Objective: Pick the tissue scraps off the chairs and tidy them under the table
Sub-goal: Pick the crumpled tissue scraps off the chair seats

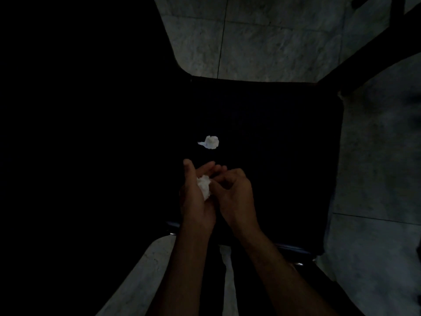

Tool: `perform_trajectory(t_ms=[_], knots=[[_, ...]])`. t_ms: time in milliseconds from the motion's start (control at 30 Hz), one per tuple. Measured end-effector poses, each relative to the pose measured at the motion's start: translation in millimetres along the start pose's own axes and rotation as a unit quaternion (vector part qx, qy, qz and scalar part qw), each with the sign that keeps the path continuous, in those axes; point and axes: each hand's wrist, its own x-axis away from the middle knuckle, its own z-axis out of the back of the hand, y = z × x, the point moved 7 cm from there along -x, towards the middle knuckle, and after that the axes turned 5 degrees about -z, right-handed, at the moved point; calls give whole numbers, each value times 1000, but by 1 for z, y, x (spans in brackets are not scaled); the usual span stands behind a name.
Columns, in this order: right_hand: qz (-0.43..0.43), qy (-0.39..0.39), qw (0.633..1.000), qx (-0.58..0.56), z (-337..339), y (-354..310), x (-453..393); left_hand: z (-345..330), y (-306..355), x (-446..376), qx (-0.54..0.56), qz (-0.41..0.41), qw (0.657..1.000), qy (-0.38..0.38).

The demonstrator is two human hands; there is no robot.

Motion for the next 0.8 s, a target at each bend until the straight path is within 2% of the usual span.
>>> perform_trajectory(t_ms=[100,167,233,300,367,467,633,700,800], knots=[[14,-40,998,44,-6,1,1,12,3,-6,-55,-7,996,67],[39,-88,991,91,-13,-3,-1,20,10,-9,-68,-49,991,102],[52,-121,988,79,-16,-9,-6,25,18,-10,-66,-89,987,113],[26,-95,995,18,-10,-14,-19,29,23,-12,-65,-104,985,121],[49,-17,998,47,1,-20,-35,31,25,-14,-54,-100,986,121],[167,37,968,186,5,-41,-58,32,26,-19,-36,-91,990,101],[236,-35,900,364,-23,-46,-83,30,30,-23,17,-84,994,66],[260,-65,876,402,-30,-42,-84,29,28,-23,25,-70,996,50],[277,-72,874,392,-27,-37,-83,30,26,-23,45,-54,996,46]])
